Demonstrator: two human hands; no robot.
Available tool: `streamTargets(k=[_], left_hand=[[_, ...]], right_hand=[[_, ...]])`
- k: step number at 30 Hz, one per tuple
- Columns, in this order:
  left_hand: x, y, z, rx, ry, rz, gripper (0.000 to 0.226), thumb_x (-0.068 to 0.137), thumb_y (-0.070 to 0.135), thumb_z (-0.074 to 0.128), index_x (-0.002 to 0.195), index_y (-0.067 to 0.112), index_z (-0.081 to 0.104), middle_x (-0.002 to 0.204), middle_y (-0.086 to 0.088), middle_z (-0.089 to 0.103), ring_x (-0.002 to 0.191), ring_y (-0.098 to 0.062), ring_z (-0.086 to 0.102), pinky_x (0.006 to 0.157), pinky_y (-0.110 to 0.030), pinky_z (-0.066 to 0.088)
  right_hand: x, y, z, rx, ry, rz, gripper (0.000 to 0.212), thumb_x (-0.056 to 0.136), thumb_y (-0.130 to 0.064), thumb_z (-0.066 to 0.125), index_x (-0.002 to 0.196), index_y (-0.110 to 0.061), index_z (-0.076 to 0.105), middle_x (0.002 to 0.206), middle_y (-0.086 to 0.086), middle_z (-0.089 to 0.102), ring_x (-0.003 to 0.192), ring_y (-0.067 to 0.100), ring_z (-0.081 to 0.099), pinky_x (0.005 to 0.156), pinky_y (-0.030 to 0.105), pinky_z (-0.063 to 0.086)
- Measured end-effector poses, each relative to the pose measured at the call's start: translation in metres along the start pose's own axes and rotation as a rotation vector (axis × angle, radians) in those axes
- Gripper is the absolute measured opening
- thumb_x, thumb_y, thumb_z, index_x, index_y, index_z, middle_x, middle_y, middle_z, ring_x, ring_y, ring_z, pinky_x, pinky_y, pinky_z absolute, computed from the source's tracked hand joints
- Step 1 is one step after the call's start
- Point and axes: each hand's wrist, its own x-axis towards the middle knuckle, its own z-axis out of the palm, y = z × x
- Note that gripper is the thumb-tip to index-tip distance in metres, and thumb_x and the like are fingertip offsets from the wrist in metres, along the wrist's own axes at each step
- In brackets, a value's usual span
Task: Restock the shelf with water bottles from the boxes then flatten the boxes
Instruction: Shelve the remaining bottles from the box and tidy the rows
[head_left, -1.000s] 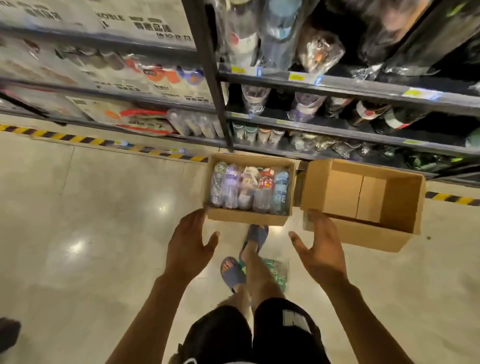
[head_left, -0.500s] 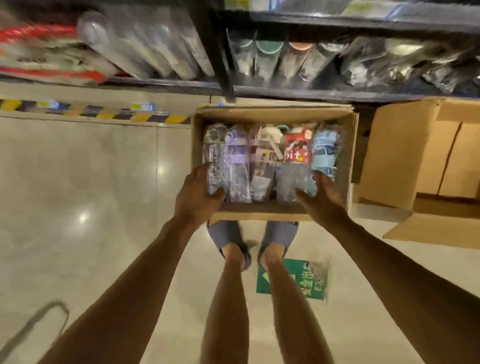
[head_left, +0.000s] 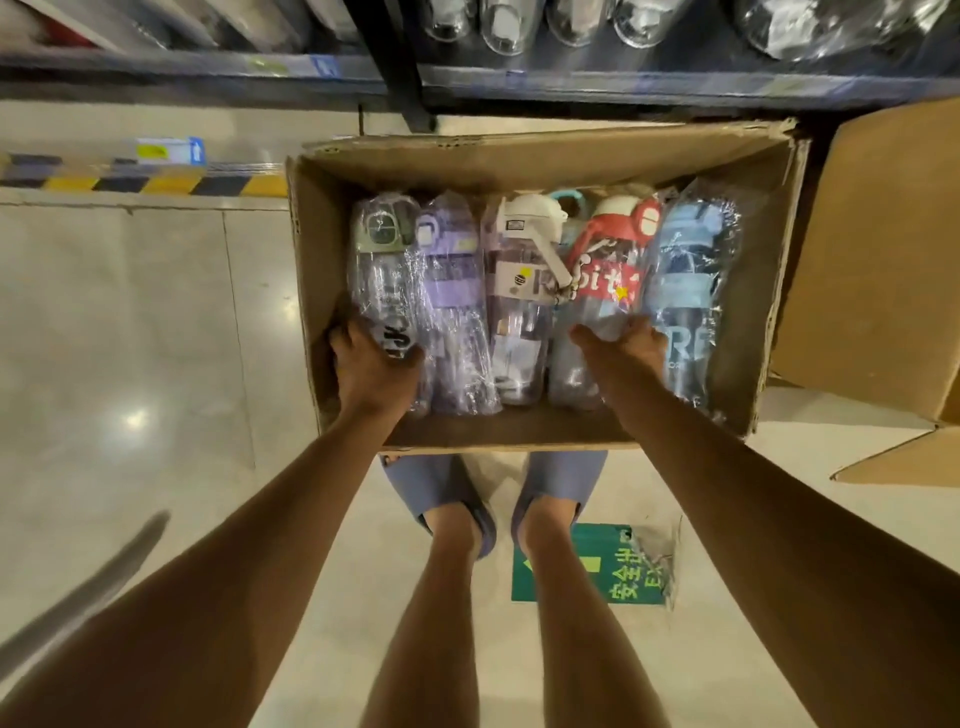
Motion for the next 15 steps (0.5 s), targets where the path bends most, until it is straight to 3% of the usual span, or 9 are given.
streamTargets(k=[4, 6, 8, 9, 10, 12, 13, 15], left_hand=[[0.014, -0.001, 0.008, -0.085, -0.046, -0.015, 0.089, 0.087, 0.036, 0.078, 0.156, 0.019, 0.025, 0.154, -0.014, 0.031, 0.141, -0.04, 0.038, 0.118, -0.053, 0.035], [0.02, -0.004, 0.011, -0.212, -0.068, -0.032, 0.082, 0.088, 0.026, 0.079, 0.152, 0.022, 0.026, 0.15, -0.009, 0.042, 0.133, -0.031, 0.048, 0.108, -0.038, 0.043], [0.027, -0.006, 0.011, -0.273, -0.085, -0.065, 0.079, 0.089, 0.021, 0.079, 0.148, 0.022, 0.026, 0.141, -0.005, 0.054, 0.114, -0.022, 0.058, 0.088, -0.027, 0.047], [0.031, -0.008, 0.01, -0.28, -0.095, -0.074, 0.083, 0.087, 0.022, 0.081, 0.15, 0.023, 0.026, 0.139, -0.003, 0.057, 0.11, -0.02, 0.058, 0.085, -0.026, 0.048], [0.034, -0.009, 0.009, -0.286, -0.113, -0.068, 0.091, 0.083, 0.026, 0.085, 0.152, 0.025, 0.025, 0.138, -0.001, 0.058, 0.112, -0.02, 0.059, 0.088, -0.028, 0.049], [0.036, -0.008, 0.006, -0.281, -0.156, -0.058, 0.098, 0.073, 0.033, 0.092, 0.151, 0.029, 0.033, 0.135, 0.005, 0.061, 0.118, -0.017, 0.06, 0.1, -0.037, 0.052], [0.035, -0.007, 0.005, -0.297, -0.177, -0.067, 0.09, 0.072, 0.033, 0.093, 0.145, 0.028, 0.041, 0.128, 0.007, 0.065, 0.114, -0.015, 0.064, 0.099, -0.039, 0.054], [0.026, -0.001, 0.002, -0.358, -0.198, -0.083, 0.077, 0.074, 0.026, 0.091, 0.139, 0.025, 0.049, 0.114, 0.009, 0.067, 0.1, -0.006, 0.065, 0.087, -0.03, 0.058]], right_hand=[[0.007, -0.002, 0.009, -0.084, 0.054, 0.014, 0.115, 0.079, -0.061, 0.078, 0.162, -0.017, 0.011, 0.161, 0.017, 0.025, 0.149, 0.04, 0.027, 0.119, 0.056, 0.032], [0.005, 0.0, 0.015, -0.063, 0.077, -0.004, 0.116, 0.082, -0.052, 0.08, 0.162, -0.015, 0.005, 0.163, 0.016, 0.02, 0.151, 0.039, 0.022, 0.12, 0.053, 0.027], [0.003, 0.004, 0.019, 0.028, 0.092, -0.01, 0.108, 0.084, -0.041, 0.082, 0.159, -0.014, 0.009, 0.157, 0.013, 0.031, 0.144, 0.034, 0.033, 0.115, 0.046, 0.035], [0.005, 0.008, 0.021, 0.066, 0.096, -0.008, 0.1, 0.086, -0.037, 0.081, 0.157, -0.015, 0.013, 0.148, 0.01, 0.039, 0.134, 0.029, 0.042, 0.107, 0.041, 0.04], [0.004, 0.01, 0.021, 0.099, 0.093, -0.016, 0.092, 0.088, -0.034, 0.08, 0.154, -0.017, 0.017, 0.136, 0.005, 0.045, 0.121, 0.023, 0.047, 0.098, 0.035, 0.043], [0.004, 0.009, 0.017, 0.133, 0.064, -0.023, 0.086, 0.087, -0.037, 0.081, 0.149, -0.021, 0.024, 0.122, -0.001, 0.046, 0.113, 0.019, 0.051, 0.095, 0.033, 0.047], [0.005, 0.008, 0.014, 0.154, 0.047, -0.017, 0.087, 0.084, -0.04, 0.083, 0.147, -0.022, 0.027, 0.121, -0.002, 0.049, 0.112, 0.021, 0.055, 0.095, 0.037, 0.052], [0.006, 0.002, 0.006, 0.205, 0.011, 0.014, 0.086, 0.077, -0.043, 0.088, 0.143, -0.023, 0.037, 0.12, 0.0, 0.058, 0.107, 0.023, 0.063, 0.076, 0.035, 0.059]])
